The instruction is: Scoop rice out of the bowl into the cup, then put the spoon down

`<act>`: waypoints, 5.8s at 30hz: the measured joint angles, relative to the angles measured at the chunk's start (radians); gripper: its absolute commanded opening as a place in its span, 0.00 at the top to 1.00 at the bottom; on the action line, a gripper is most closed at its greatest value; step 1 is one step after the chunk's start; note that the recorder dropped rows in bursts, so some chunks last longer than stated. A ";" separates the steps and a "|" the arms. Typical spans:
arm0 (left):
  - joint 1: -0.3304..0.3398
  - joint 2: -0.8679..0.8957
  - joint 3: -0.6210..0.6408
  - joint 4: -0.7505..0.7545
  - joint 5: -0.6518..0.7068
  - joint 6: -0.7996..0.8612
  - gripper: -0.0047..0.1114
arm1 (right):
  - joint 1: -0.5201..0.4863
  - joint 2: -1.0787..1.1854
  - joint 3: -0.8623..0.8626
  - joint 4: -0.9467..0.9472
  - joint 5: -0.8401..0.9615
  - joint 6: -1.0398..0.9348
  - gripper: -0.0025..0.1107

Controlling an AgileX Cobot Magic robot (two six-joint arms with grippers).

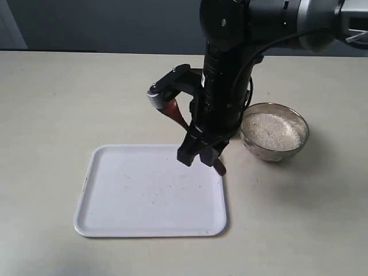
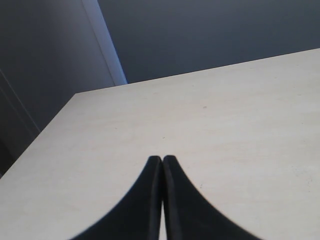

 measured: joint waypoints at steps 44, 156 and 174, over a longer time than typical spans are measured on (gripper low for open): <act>0.000 0.000 0.000 0.000 0.000 0.000 0.96 | 0.076 0.286 -0.160 0.111 0.001 0.062 0.98; 0.000 0.000 0.000 0.000 0.000 0.000 0.96 | 0.065 -0.251 -0.027 -0.064 -0.415 0.249 0.98; 0.000 0.000 0.000 0.000 0.000 0.000 0.96 | 0.169 -0.585 0.672 0.127 -1.010 0.272 0.98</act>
